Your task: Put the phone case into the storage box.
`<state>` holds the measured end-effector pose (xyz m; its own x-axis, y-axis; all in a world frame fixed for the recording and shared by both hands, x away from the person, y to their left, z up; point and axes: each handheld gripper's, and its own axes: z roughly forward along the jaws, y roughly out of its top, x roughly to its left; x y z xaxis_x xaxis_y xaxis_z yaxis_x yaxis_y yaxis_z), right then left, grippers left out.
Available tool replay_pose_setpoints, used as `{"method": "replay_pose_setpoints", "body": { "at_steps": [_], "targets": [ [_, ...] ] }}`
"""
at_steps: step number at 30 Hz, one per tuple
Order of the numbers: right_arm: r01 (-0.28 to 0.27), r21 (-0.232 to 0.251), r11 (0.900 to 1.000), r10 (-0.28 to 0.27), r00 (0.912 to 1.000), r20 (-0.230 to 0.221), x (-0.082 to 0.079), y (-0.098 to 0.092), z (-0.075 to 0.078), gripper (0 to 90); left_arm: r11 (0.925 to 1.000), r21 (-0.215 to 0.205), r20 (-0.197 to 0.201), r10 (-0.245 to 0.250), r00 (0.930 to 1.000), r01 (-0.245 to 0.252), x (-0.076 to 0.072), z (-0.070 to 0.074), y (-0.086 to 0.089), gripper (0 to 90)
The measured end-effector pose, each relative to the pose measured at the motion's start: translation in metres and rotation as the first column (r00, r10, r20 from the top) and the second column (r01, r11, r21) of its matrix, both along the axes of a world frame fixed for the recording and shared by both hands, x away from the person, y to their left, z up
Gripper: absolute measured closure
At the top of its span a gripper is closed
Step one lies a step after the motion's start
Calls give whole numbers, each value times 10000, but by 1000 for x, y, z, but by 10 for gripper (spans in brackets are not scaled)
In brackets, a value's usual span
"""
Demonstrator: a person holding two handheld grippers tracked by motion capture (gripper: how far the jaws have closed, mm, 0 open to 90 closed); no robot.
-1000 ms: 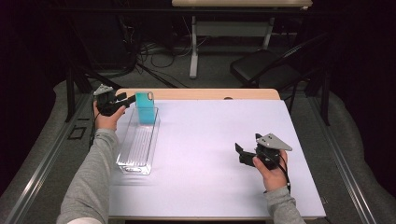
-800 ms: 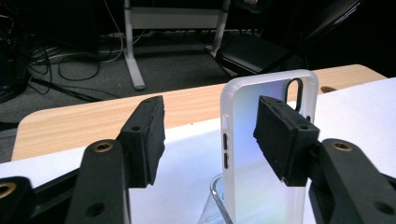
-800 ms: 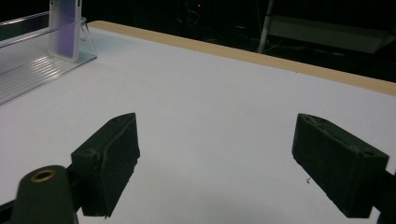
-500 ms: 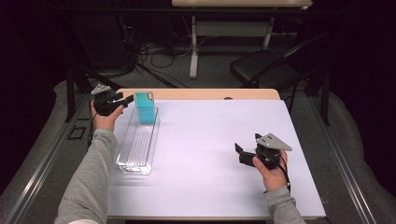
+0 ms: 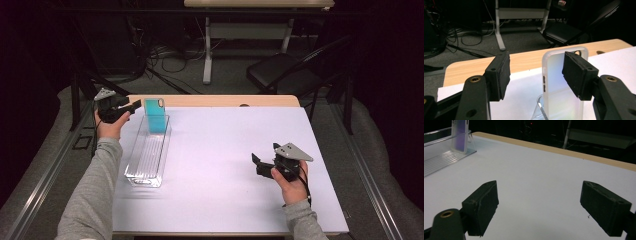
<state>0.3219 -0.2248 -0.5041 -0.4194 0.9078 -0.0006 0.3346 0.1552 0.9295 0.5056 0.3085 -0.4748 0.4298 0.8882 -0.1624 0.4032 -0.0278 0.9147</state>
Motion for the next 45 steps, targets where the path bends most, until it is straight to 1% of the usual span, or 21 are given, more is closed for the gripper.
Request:
{"method": "replay_pose_setpoints", "body": {
  "at_steps": [1,4,7,9,10,12,17,19,23,24,25,28,30,34,35,36,37,42,45],
  "targets": [
    [3,9,10000,-3,10000,-5,0,0,0,146,10000,-53,-25,-5,10000,5,-1,1,0,395],
    [-31,20,10000,31,10000,-21,0,0,0,147,10000,-38,-43,41,10000,-41,-4,5,0,399],
    [-28,33,10000,28,10000,7,1,0,0,147,10000,-65,92,47,9999,-46,-8,10,0,399],
    [-31,33,10000,31,10000,-20,1,0,0,147,9998,102,147,190,9997,-191,-11,13,0,399],
    [-34,53,10000,34,10000,12,1,0,0,146,9997,116,207,205,9996,-208,-12,15,-1,399],
    [-28,61,10000,28,10000,-1,1,-1,0,147,9998,120,312,182,9993,-185,-15,18,-1,399],
    [-73,50,10000,73,10000,25,1,0,0,147,10000,-32,501,-47,9987,49,-20,25,-5,399],
    [-97,53,9999,97,9999,41,0,1,0,147,10000,8,410,-56,9991,56,-23,27,-7,398],
    [-129,43,9999,128,9999,88,0,1,1,147,9997,116,251,-228,9994,225,-28,32,-11,384],
    [-133,6,9999,133,9999,101,0,1,1,146,9989,275,139,-394,9991,390,-29,33,-11,374],
    [-149,-28,9999,149,9998,103,0,1,1,146,9982,379,113,-467,9988,462,-30,34,-12,337],
    [-140,-2,9999,140,9998,103,-1,2,1,146,9976,283,80,-630,9980,627,-35,38,-15,333],
    [-141,-16,9999,141,9998,110,-1,2,1,147,9974,8,126,-722,9973,722,-37,41,-15,331],
    [-155,-15,9999,155,9999,71,-2,2,2,146,9956,-397,203,-836,9963,843,-43,47,-15,317],
    [-160,-33,9999,160,9998,73,-2,2,2,146,9943,-368,166,-993,9949,999,-44,47,-15,308],
    [-162,-38,9999,162,9998,70,-2,2,2,146,9940,-304,123,-1046,9944,1049,-46,49,-16,256],
    [-161,-55,9999,161,9998,85,-2,2,2,147,9941,-280,137,-1043,9945,1046,-48,50,-16,241],
    [-117,34,9999,116,9998,133,-3,1,3,146,9915,-396,235,-1229,9921,1237,-56,57,-16,217],
    [-105,34,9999,105,9998,150,-3,1,4,146,9890,-332,313,-1433,9892,1443,-61,61,-18,188]
  ]
}}
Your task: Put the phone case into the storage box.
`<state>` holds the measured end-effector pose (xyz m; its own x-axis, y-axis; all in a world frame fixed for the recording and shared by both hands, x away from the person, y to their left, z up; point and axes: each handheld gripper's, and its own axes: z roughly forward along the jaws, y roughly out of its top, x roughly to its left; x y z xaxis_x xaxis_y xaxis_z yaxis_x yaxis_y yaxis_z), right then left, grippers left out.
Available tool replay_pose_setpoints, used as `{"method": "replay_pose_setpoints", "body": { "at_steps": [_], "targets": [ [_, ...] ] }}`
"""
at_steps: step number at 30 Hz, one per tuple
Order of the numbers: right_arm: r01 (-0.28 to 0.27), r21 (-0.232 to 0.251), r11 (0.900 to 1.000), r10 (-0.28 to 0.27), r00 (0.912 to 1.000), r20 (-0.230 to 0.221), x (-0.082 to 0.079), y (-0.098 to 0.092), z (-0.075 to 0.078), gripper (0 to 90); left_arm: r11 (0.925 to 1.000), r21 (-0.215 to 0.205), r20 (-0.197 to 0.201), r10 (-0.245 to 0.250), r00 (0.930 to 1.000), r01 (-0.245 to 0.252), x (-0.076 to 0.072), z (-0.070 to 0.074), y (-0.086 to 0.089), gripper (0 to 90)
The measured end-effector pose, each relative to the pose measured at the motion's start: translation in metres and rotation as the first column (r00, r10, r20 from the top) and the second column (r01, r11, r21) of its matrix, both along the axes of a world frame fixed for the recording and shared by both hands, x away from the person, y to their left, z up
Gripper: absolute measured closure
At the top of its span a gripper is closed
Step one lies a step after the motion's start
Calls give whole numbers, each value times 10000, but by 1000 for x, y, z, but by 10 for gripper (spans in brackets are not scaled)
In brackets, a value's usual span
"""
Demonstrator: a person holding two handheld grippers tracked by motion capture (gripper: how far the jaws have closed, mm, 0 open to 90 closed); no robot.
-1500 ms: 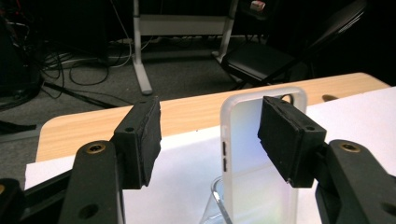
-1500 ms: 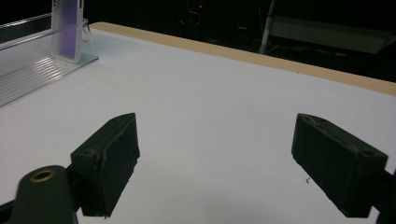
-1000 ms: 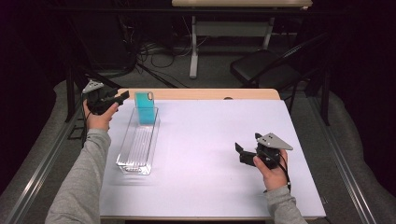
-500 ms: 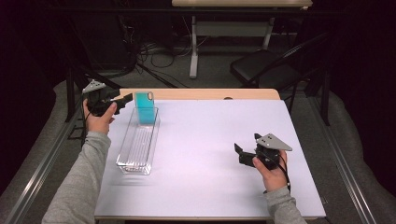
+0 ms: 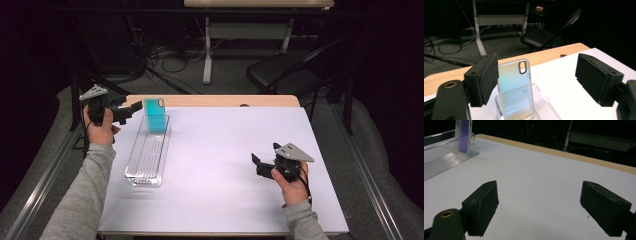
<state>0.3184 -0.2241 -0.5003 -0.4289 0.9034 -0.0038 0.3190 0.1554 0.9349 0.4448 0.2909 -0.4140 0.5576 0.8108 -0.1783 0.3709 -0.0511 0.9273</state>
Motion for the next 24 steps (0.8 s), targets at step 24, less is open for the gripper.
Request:
{"method": "replay_pose_setpoints", "body": {
  "at_steps": [24],
  "targets": [
    [-133,86,9999,134,9998,-154,-3,0,5,75,9928,361,165,-1144,9933,1138,-46,13,-29,15]
  ]
}}
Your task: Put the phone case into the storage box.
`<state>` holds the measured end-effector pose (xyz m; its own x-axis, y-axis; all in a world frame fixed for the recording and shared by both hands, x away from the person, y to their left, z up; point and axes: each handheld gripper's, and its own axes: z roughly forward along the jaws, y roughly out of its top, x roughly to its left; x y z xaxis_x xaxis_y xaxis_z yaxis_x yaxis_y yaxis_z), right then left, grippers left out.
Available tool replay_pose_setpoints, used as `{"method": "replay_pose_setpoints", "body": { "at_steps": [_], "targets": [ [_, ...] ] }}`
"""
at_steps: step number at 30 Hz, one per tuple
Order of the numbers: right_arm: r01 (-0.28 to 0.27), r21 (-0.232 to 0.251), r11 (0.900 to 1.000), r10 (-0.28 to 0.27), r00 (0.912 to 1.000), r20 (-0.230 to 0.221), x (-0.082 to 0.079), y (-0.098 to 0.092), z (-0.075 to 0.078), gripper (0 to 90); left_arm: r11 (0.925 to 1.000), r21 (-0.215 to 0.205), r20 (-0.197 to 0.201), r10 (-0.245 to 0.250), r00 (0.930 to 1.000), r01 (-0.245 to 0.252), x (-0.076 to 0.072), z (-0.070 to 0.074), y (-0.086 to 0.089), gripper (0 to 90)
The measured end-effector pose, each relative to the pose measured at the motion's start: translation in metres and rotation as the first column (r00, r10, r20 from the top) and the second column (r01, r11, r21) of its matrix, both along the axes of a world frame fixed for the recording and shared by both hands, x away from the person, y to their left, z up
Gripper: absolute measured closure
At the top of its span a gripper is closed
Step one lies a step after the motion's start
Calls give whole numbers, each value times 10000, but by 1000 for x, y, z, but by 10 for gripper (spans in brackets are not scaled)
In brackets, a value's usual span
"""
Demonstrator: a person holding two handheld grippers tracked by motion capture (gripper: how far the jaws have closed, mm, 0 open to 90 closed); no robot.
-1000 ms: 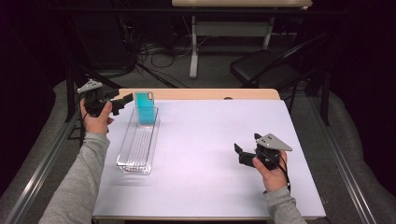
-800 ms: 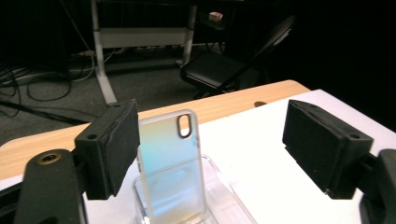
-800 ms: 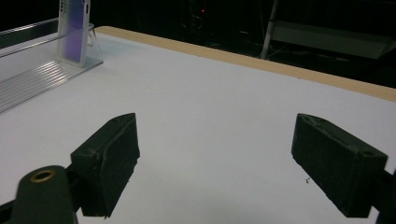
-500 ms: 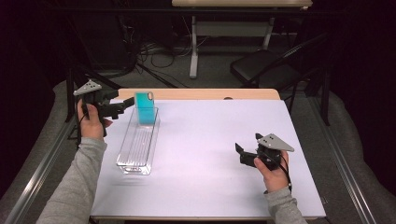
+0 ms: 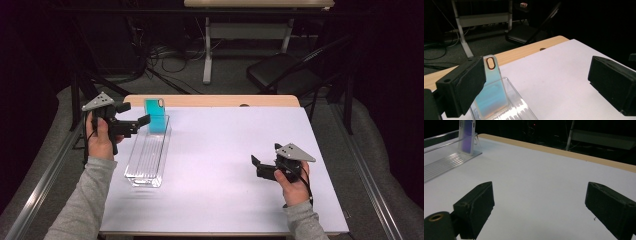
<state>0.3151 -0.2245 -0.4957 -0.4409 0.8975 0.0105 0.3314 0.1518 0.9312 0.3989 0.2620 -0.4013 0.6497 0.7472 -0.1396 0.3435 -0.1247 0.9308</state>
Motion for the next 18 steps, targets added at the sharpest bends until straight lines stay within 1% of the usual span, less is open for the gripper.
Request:
{"method": "replay_pose_setpoints", "body": {
  "at_steps": [2,4,7,9,11,14,18],
  "targets": [
    [-44,56,10000,44,10000,-3,-1,0,2,45,9999,-115,4,-67,10000,67,-4,0,0,15],
    [-141,0,9999,141,9999,94,-1,0,4,25,9999,-67,6,-128,9999,128,-7,0,-1,15],
    [-282,-91,9996,283,9995,110,-2,2,5,3,9999,2,23,-148,9999,148,-12,0,-1,15],
    [-408,-196,9990,410,9991,102,-3,3,6,0,9998,60,16,-200,9998,200,-16,0,-2,15],
    [-398,-257,9989,401,9991,119,-4,4,6,0,9995,80,62,-304,9995,304,-19,-1,-3,15],
    [-492,-221,9985,493,9988,36,-5,3,8,0,9988,218,73,-445,9990,443,-24,-2,-3,15],
    [-630,-160,9979,629,9980,-28,-7,2,12,0,9988,199,60,-446,9990,445,-29,-2,-3,15]
  ]
}}
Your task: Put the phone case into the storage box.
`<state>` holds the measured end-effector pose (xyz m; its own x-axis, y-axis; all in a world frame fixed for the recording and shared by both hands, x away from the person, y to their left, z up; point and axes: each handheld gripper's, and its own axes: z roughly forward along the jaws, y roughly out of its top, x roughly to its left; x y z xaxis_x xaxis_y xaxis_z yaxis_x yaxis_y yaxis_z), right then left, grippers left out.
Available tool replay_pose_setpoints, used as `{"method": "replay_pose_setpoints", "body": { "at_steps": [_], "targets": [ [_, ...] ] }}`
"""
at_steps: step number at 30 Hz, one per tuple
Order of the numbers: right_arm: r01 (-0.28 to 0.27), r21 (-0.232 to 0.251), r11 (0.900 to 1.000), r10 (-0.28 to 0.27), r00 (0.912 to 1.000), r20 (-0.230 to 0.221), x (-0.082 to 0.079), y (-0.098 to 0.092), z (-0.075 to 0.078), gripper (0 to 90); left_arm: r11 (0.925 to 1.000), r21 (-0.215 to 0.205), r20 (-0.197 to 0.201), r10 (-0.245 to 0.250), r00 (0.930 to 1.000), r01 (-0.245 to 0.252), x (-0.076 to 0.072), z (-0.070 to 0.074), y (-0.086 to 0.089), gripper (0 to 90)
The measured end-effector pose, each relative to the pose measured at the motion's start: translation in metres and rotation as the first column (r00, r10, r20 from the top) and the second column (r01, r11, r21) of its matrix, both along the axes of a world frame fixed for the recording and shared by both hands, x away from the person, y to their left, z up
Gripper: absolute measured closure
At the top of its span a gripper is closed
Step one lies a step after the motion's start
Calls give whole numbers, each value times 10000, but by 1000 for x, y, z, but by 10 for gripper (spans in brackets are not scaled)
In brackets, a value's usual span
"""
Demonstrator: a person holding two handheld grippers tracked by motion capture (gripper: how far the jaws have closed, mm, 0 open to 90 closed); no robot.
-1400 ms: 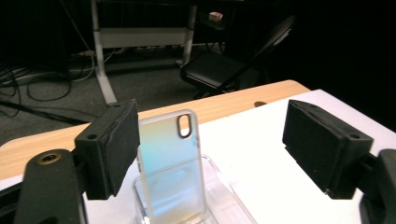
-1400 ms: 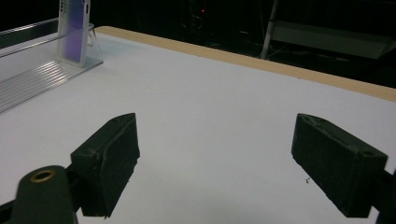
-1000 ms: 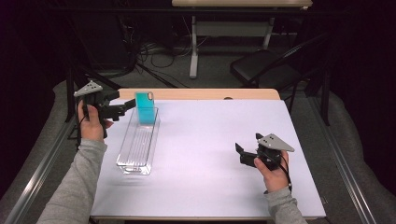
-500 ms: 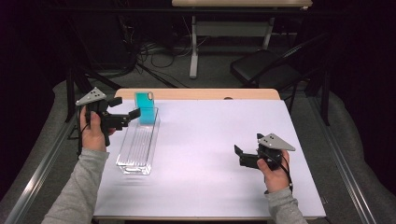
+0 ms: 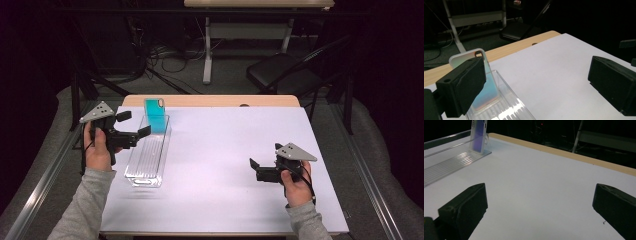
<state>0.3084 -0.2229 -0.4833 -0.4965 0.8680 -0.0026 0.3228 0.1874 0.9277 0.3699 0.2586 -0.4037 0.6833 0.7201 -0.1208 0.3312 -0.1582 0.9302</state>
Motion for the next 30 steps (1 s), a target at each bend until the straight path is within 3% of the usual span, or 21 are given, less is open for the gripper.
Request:
{"method": "replay_pose_setpoints", "body": {
  "at_steps": [5,9,15,24,30],
  "targets": [
    [-280,18,9996,280,9996,70,-3,-2,6,0,9998,-218,112,33,9999,-30,-10,-2,3,15],
    [-460,-72,9989,461,9988,140,-7,-3,9,0,9999,-80,193,71,9998,-69,-17,-6,6,15],
    [-281,53,9996,280,9994,196,-13,-8,13,0,9995,-241,221,188,9996,-183,-28,-14,10,13],
    [-352,-40,9994,352,9993,76,-25,-17,12,0,9997,207,163,85,9998,-89,-49,-29,15,1],
    [-298,-152,9994,299,9995,75,-32,-22,9,0,9999,125,57,38,10000,-39,-66,-40,21,1]
  ]
}}
